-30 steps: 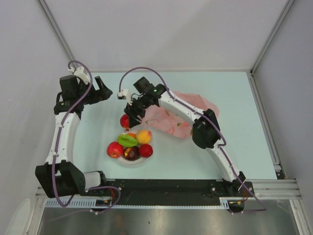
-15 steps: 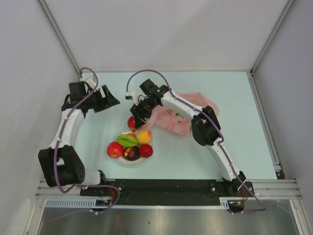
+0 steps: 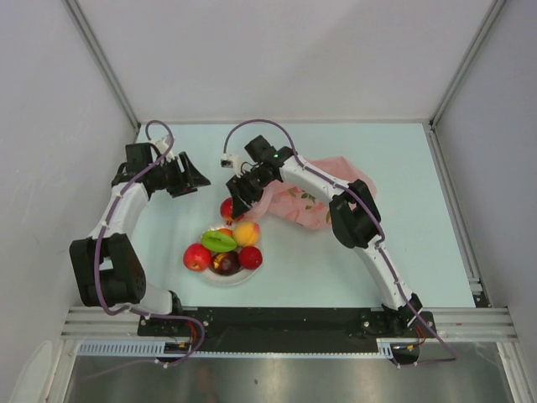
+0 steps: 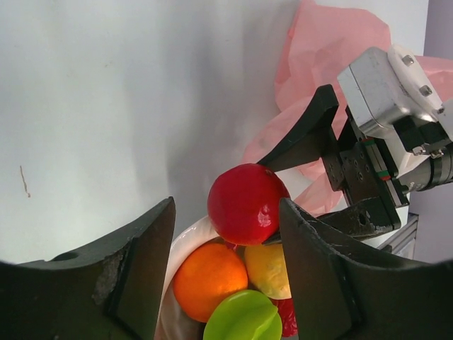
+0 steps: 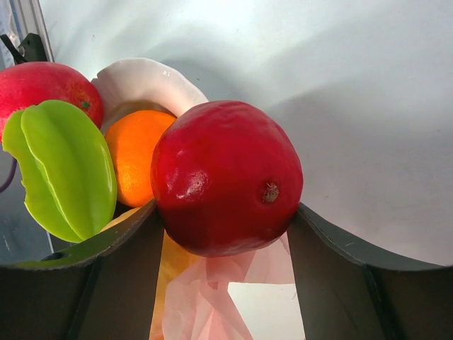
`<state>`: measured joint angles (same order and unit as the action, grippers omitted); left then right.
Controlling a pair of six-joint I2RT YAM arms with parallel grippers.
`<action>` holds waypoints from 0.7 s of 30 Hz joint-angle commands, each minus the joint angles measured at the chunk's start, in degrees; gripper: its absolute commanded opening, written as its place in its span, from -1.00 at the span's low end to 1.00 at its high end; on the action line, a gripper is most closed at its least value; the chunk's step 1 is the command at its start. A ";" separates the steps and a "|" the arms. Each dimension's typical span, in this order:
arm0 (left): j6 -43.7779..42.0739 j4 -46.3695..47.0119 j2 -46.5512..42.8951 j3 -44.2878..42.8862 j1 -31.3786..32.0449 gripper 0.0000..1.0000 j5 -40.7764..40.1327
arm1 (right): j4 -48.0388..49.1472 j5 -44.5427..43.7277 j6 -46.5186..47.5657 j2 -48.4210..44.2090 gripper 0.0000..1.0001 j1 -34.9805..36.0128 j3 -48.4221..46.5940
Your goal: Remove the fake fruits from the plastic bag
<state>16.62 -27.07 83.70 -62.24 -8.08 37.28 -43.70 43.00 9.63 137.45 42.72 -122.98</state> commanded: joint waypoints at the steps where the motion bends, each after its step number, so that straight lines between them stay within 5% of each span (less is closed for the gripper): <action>1: 0.60 2.37 0.32 0.36 -0.19 0.29 2.63 | -1.03 2.35 -0.84 -2.80 -0.03 0.70 1.07; 14: -0.71 1.67 0.23 -0.61 1.13 0.25 2.71 | -0.59 3.49 -2.16 -4.12 0.00 2.10 3.01; 21: -0.28 1.93 -0.12 0.19 1.48 0.25 2.45 | -0.60 1.39 -2.16 -4.29 0.31 2.10 4.32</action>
<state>16.51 -26.22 84.25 -62.11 -7.07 38.22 -43.00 45.78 8.32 136.18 44.53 -119.81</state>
